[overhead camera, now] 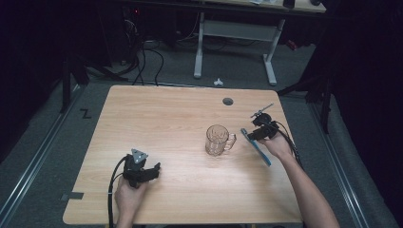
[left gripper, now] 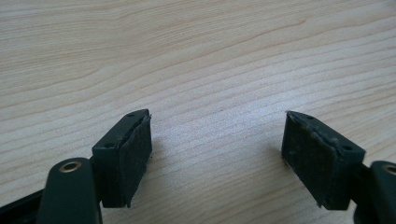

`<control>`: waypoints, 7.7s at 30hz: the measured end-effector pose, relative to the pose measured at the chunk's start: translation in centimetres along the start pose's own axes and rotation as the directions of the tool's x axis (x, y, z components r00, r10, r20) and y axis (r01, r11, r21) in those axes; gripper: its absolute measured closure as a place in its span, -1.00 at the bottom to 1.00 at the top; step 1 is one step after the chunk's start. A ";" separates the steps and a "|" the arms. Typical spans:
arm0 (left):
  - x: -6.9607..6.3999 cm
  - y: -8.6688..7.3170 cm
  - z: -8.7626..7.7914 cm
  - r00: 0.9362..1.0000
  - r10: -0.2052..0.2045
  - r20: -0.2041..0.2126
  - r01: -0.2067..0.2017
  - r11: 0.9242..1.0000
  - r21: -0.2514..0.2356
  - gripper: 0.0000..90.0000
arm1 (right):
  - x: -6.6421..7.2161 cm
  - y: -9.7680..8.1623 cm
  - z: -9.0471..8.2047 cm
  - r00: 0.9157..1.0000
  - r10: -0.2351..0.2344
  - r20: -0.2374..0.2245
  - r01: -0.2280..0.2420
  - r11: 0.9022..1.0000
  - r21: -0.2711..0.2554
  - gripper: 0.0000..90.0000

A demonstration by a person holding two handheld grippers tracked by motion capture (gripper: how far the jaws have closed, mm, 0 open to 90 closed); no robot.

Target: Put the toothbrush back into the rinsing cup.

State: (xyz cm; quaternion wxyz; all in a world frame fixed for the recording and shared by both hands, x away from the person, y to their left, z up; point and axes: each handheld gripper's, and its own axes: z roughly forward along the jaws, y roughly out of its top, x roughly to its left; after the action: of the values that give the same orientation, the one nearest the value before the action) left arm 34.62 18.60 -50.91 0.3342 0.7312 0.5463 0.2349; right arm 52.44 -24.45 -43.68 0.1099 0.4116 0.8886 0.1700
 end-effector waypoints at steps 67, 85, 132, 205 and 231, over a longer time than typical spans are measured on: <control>0.0 0.0 0.0 1.000 0.002 -0.003 -0.002 1.000 -0.001 -0.45 | 0.7 0.1 0.7 1.000 -0.021 -0.017 0.021 1.000 0.015 0.79; -0.1 0.0 0.0 1.000 0.004 -0.003 -0.004 1.000 0.001 -0.45 | 2.0 -1.3 -3.2 0.997 -0.027 -0.068 0.013 0.980 -0.197 0.79; -0.1 0.0 0.0 1.000 0.004 -0.005 -0.004 1.000 0.000 -0.45 | 4.6 -4.1 -8.2 0.997 -0.038 -0.064 -0.004 0.828 -0.560 0.79; 0.0 0.0 0.0 1.000 0.003 -0.001 -0.003 1.000 0.001 -0.45 | 5.9 3.9 -7.9 0.997 -0.074 -0.029 0.039 0.783 -0.621 0.79; -0.1 0.0 0.0 1.000 0.004 -0.003 -0.004 1.000 0.000 -0.45 | 5.9 2.2 -8.3 0.995 -0.096 -0.015 0.068 0.799 -0.597 0.79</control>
State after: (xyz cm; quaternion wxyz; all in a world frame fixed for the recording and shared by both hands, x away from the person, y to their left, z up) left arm 34.62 18.52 -50.93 0.3329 0.7321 0.5452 0.2368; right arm 47.42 -20.33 -35.49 0.2209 0.3135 0.8096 0.4444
